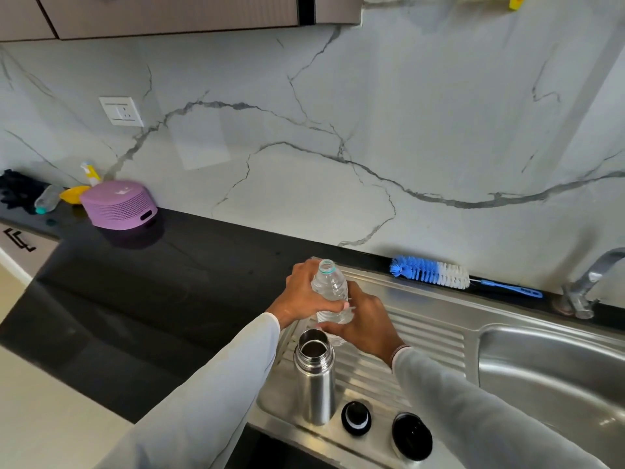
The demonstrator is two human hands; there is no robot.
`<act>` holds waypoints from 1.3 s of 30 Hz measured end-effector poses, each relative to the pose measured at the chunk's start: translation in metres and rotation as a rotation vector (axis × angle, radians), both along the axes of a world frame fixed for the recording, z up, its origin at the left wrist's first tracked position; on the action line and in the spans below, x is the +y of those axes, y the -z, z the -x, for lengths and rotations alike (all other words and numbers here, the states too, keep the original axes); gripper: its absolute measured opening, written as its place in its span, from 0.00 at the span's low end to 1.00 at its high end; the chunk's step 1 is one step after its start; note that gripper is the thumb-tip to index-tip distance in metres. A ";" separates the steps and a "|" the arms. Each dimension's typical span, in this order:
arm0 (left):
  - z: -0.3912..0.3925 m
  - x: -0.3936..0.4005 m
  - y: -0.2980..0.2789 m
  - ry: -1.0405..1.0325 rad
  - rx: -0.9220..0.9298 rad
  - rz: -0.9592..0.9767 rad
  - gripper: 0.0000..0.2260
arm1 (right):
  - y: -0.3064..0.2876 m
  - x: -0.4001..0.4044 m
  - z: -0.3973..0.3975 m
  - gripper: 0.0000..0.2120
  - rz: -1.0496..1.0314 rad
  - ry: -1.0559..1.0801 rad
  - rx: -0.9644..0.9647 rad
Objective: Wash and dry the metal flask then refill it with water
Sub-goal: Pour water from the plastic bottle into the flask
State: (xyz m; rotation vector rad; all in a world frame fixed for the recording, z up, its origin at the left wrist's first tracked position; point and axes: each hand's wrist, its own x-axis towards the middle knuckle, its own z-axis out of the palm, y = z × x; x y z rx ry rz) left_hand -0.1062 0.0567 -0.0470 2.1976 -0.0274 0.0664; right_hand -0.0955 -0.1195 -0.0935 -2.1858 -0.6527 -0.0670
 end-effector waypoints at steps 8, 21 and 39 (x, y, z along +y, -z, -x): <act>0.011 -0.002 -0.021 0.044 0.021 0.121 0.27 | -0.019 0.020 0.013 0.28 -0.017 0.253 -0.218; 0.104 0.042 -0.007 0.150 0.144 0.339 0.45 | -0.065 -0.035 0.032 0.26 0.087 0.198 -0.326; 0.129 -0.017 0.047 -0.150 0.044 0.217 0.23 | -0.075 -0.081 0.079 0.38 0.509 0.019 -0.434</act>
